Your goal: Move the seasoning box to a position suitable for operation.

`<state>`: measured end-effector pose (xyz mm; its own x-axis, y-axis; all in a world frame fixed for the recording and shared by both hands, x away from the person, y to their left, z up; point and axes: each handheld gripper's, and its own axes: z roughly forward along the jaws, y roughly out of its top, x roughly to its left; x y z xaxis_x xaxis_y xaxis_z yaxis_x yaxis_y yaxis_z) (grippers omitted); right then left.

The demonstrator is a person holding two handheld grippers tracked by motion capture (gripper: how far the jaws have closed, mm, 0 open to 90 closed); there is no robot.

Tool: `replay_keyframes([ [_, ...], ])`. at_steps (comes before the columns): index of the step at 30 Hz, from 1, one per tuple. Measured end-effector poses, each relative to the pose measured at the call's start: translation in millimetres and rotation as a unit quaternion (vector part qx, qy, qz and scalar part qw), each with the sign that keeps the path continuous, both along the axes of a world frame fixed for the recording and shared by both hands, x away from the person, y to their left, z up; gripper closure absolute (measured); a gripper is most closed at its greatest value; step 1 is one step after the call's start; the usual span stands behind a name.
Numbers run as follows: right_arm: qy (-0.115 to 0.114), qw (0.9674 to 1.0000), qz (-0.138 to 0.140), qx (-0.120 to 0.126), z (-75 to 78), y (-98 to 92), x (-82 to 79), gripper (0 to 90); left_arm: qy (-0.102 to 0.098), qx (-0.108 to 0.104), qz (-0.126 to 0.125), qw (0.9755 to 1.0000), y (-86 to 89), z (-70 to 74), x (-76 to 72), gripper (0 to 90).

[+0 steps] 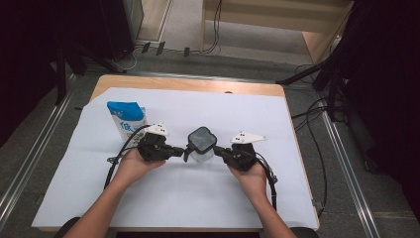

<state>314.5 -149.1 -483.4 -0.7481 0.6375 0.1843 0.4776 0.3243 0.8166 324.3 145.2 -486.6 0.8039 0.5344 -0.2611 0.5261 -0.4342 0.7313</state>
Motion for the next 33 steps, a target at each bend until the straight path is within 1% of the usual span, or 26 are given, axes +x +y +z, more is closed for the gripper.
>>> replay_keyframes([
  [3, -0.003, 1.0000, -0.003, -0.001, -0.2, 0.6, 0.0, 90.0, 0.001, -0.001, 0.001, 1.0000, -0.8, -0.1, -0.7, 90.0],
  [7, 0.001, 1.0000, -0.009, -0.001, -1.5, 1.2, 2.2, 90.0, 0.001, -0.001, 0.001, 1.0000, -3.6, 0.0, -2.3, 90.0],
  [10, 0.000, 0.9999, -0.010, -0.003, -2.0, 2.3, 4.3, 90.0, 0.001, -0.001, 0.000, 1.0000, -5.5, -0.2, -3.3, 90.0],
  [11, -0.001, 0.9999, -0.011, -0.004, -2.2, 2.6, 5.1, 90.0, 0.006, -0.008, 0.000, 1.0000, -6.1, -1.0, -3.9, 90.0],
  [13, -0.001, 0.9999, -0.014, -0.004, -2.3, 2.7, 6.2, 90.0, 0.005, -0.011, 0.002, 0.9999, -7.6, -1.3, -4.7, 90.0],
  [15, -0.002, 0.9999, -0.014, -0.003, -2.6, 2.3, 7.1, 90.0, 0.003, -0.009, 0.002, 1.0000, -8.8, -1.2, -5.5, 90.0],
  [17, 0.004, 0.9998, -0.019, 0.002, -2.9, 1.5, 9.5, 90.0, 0.000, -0.008, 0.004, 1.0000, -11.5, -1.2, -7.3, 90.0],
  [20, 0.002, 0.9998, -0.021, 0.003, -3.2, 1.1, 11.9, 90.0, 0.000, -0.010, 0.006, 0.9999, -13.1, -1.1, -8.9, 90.0],
  [21, 0.001, 0.9998, -0.021, 0.004, -3.5, 1.3, 12.7, 90.0, 0.006, -0.015, 0.003, 0.9999, -13.7, -1.2, -9.4, 90.0],
  [22, 0.001, 0.9998, -0.021, 0.004, -3.5, 1.3, 12.7, 90.0, 0.006, -0.015, 0.003, 0.9999, -13.7, -1.2, -9.4, 90.0],
  [23, 0.002, 0.9997, -0.022, 0.004, -3.5, 1.5, 13.0, 90.0, 0.010, -0.021, 0.004, 0.9997, -14.6, -1.3, -9.9, 90.0],
  [32, -0.004, 0.9995, -0.032, 0.003, -3.9, 3.2, 21.5, 90.0, 0.000, -0.018, 0.002, 0.9998, -26.1, -0.1, -14.7, 90.0],
  [33, -0.001, 0.9994, -0.034, 0.004, -3.9, 3.4, 22.1, 90.0, -0.002, -0.018, 0.004, 0.9998, -27.7, 0.0, -15.3, 90.0],
])
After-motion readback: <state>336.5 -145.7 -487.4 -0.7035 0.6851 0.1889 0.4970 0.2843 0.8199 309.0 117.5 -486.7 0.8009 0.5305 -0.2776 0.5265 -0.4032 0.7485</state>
